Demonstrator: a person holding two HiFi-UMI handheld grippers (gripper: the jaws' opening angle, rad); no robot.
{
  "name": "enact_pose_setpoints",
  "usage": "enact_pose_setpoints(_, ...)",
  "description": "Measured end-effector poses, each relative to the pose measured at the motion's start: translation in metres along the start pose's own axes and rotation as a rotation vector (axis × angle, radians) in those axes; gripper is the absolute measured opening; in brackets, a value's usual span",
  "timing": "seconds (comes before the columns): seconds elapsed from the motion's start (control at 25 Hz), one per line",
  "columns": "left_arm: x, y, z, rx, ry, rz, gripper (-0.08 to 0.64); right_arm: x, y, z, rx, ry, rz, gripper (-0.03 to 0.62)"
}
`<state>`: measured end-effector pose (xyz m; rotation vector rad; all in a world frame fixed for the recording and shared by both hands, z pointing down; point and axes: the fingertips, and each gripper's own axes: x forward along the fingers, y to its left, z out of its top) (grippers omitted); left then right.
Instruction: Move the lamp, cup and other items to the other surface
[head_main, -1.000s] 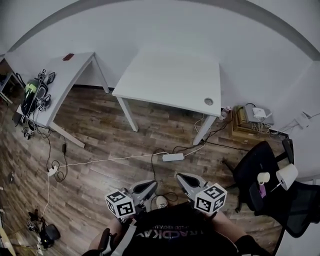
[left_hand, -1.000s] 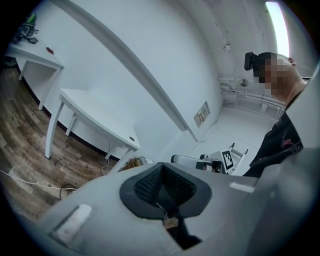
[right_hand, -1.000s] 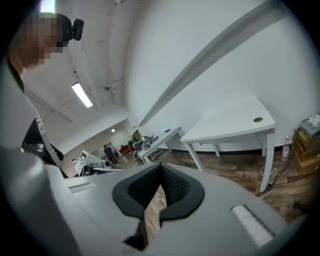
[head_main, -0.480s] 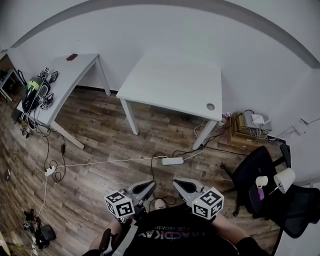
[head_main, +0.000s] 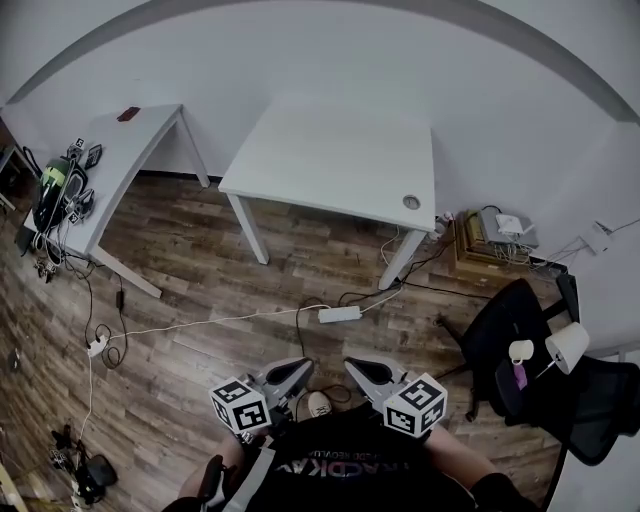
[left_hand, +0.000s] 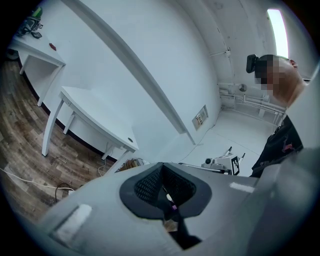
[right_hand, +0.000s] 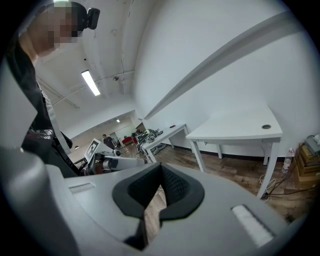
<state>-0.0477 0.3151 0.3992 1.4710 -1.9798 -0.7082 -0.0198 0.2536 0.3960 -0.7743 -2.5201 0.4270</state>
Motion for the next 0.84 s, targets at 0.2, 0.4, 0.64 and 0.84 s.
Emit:
enact_pose_setpoints(0.2,0.005,-0.001,-0.007,0.006,-0.004,-0.017,0.003,-0.004,-0.002,-0.003,-0.001,-0.005,0.0,0.005)
enact_pose_setpoints(0.4,0.006,0.0,-0.006,0.004,-0.007,-0.015,0.004,-0.007,-0.004,-0.002,0.006,-0.013,-0.007,0.005)
enact_pose_setpoints(0.64,0.008,-0.006,-0.006,0.008,0.005,-0.022,0.003,-0.01,-0.003,-0.001,0.005,-0.021,-0.01,0.005)
enact_pose_setpoints(0.84,0.01,-0.009,-0.01,0.013,0.011,-0.022,0.003,-0.017,-0.007,-0.004,0.011,-0.03,-0.018,0.005)
